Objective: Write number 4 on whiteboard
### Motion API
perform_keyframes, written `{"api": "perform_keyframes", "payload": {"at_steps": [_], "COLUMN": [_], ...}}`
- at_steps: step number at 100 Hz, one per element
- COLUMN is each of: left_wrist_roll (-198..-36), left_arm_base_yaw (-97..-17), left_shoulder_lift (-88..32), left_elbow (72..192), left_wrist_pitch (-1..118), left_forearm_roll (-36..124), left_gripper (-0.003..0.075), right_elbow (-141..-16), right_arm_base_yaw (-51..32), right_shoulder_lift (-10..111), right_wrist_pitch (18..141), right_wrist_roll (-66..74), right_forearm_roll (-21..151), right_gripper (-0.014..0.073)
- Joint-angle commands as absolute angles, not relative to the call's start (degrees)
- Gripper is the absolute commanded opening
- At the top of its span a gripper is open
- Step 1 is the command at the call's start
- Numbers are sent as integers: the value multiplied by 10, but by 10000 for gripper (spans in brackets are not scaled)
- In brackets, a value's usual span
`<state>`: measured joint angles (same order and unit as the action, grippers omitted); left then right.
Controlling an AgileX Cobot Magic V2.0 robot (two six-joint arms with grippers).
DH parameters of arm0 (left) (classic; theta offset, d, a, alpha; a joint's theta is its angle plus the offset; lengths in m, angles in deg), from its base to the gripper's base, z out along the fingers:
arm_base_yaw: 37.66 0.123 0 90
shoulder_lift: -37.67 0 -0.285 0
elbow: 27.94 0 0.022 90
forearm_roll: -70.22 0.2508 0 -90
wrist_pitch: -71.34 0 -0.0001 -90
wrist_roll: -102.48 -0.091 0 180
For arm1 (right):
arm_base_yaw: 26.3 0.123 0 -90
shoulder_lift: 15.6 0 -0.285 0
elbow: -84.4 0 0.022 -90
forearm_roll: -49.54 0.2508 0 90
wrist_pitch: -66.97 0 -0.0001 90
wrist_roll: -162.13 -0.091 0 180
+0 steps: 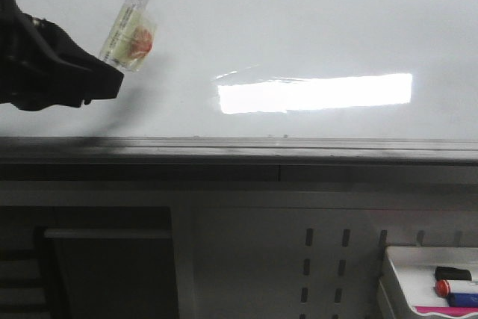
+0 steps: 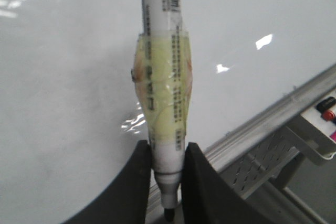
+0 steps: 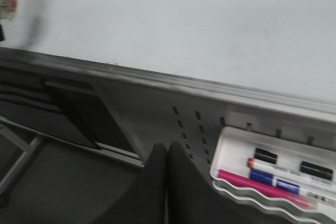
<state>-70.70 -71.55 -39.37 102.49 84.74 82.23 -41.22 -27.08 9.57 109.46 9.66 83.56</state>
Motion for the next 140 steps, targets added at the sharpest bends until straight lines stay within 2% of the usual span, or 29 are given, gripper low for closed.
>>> {"api": "perform_keyframes", "payload": {"at_steps": [1,19,34,44,51,66,73,98,140], "left_wrist_roll": [-707,-707,-707,-707,-707,-707,-707,-707,-707], "left_arm_base_yaw": [-719,-719,-719,-719,-719,-731,-746,-795,-806], "left_shoulder_lift": [-342,-274,-235,-223,-222,-228,-234,-264,-264], "left_elbow": [1026,1006,1001,1001,1001,1001,1001,1001,1001], "left_wrist_pitch": [879,879,868,867,871,873,874,874,878], "left_forearm_roll": [916,995,1047,1078,1119,1236,1283,1293,1293], "left_gripper": [-20,-20,-20,-20,-20,-20,-20,-20,-20], "right_elbow": [-444,-469,-492,-516,-538,-583,-602,-638,-652], "right_arm_base_yaw": [-255,-174,-7,63,95,136,154,225,226], "right_shoulder_lift": [128,171,224,271,304,367,394,479,519], "right_wrist_pitch": [1059,1008,952,929,919,902,904,866,842], "right_wrist_roll": [163,214,214,214,214,214,214,243,243], "right_forearm_roll": [906,915,852,815,815,815,815,815,813], "right_gripper": [-64,-64,-64,-51,22,324,392,373,372]}}
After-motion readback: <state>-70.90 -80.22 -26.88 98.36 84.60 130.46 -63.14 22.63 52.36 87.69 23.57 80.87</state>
